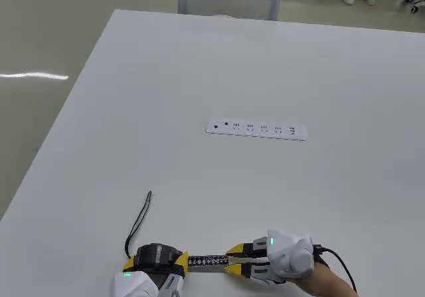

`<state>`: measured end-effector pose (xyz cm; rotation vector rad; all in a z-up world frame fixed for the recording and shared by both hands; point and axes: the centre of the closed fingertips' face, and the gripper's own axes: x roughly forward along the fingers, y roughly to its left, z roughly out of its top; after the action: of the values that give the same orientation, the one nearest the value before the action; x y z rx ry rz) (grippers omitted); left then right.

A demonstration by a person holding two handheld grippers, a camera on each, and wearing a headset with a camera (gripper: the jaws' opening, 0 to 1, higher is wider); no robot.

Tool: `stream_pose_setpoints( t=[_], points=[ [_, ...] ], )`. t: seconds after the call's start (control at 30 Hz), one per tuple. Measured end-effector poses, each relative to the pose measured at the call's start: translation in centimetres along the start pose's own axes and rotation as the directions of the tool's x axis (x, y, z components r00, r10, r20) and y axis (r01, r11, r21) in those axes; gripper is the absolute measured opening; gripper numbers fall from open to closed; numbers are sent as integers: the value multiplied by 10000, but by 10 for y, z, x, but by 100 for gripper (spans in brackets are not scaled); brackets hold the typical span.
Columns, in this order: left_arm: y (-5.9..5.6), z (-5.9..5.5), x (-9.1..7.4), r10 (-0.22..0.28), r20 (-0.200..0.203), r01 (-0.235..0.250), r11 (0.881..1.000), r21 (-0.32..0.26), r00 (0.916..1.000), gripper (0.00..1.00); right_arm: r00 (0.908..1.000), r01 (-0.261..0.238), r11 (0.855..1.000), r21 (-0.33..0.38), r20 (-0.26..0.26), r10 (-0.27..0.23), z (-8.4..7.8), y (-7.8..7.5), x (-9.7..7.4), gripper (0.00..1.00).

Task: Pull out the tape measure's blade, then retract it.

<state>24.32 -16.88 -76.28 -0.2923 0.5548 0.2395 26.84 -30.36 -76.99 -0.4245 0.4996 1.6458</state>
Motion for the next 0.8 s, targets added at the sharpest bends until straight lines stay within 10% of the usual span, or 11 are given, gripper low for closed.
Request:
stream_pose_setpoints(
  t=[0.8],
  points=[
    [0, 1, 0, -117, -32, 116, 9998, -178, 9999, 64, 9998, -159, 9998, -138, 113, 161, 12, 5, 22, 12]
  ],
)
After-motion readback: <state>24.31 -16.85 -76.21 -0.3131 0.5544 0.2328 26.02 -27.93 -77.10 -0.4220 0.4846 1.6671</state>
